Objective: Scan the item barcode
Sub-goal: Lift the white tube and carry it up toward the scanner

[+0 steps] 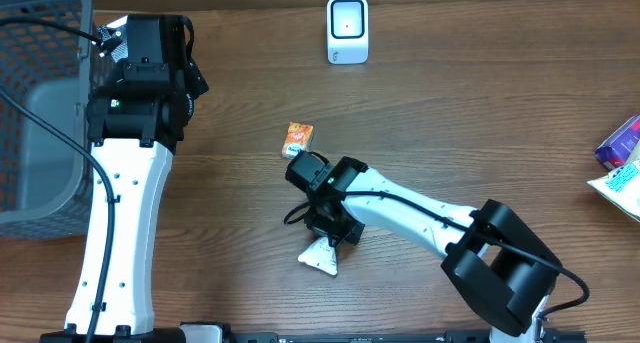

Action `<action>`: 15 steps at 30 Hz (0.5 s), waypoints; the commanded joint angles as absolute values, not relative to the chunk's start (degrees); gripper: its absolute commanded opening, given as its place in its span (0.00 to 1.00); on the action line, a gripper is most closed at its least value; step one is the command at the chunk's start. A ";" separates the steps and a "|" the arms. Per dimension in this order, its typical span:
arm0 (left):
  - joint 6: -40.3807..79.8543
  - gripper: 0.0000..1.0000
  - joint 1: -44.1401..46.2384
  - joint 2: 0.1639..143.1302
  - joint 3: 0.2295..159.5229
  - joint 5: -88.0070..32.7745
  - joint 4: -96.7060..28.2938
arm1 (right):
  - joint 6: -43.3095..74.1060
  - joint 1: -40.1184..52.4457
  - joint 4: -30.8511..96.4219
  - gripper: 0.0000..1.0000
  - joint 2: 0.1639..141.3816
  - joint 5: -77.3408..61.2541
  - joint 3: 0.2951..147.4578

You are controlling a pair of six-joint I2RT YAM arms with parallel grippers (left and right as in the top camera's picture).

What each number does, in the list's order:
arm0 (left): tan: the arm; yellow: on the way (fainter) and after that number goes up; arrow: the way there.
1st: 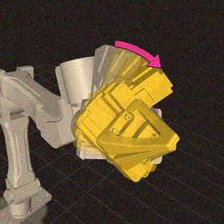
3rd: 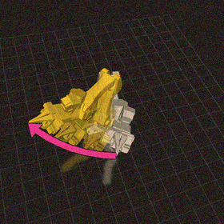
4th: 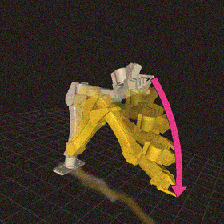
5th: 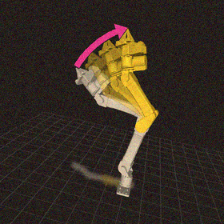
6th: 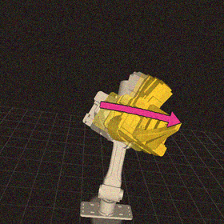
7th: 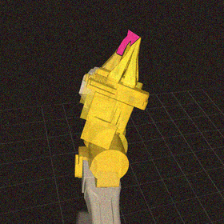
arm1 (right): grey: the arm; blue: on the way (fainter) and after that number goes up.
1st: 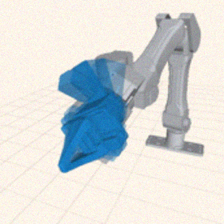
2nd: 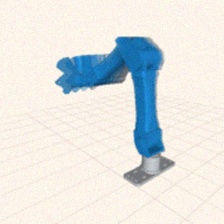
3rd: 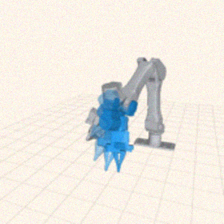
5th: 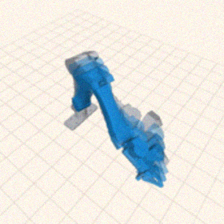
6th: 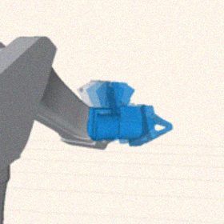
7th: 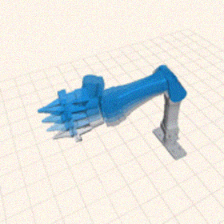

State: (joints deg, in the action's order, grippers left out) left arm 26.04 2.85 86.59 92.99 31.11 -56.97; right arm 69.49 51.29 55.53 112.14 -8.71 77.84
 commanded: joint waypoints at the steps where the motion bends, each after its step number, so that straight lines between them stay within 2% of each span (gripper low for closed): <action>1: 27.05 1.00 2.63 86.89 92.99 31.90 -56.73 | 62.04 48.99 55.66 0.04 109.43 -21.39 81.84; 5: 27.05 1.00 2.63 86.89 92.99 31.90 -56.73 | 61.19 46.26 55.72 0.04 106.74 -29.74 84.99; 8: 27.05 1.00 2.63 86.89 92.99 31.90 -56.73 | 60.71 43.20 52.80 0.04 105.95 -41.93 86.74; 10: 27.05 1.00 2.63 86.89 92.99 31.90 -56.73 | 60.58 40.29 46.87 0.04 105.97 -52.07 86.87; 12: 27.05 1.00 2.63 86.89 92.99 31.90 -56.73 | 62.33 35.88 35.20 0.04 106.32 -61.58 86.85; 15: 27.05 1.00 2.63 86.89 92.99 31.90 -56.73 | 73.03 31.14 20.56 0.04 106.52 -68.38 86.85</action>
State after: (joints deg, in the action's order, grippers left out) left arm 26.04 2.85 86.59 92.99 31.09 -56.95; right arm 64.18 36.80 30.28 108.95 -51.59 84.55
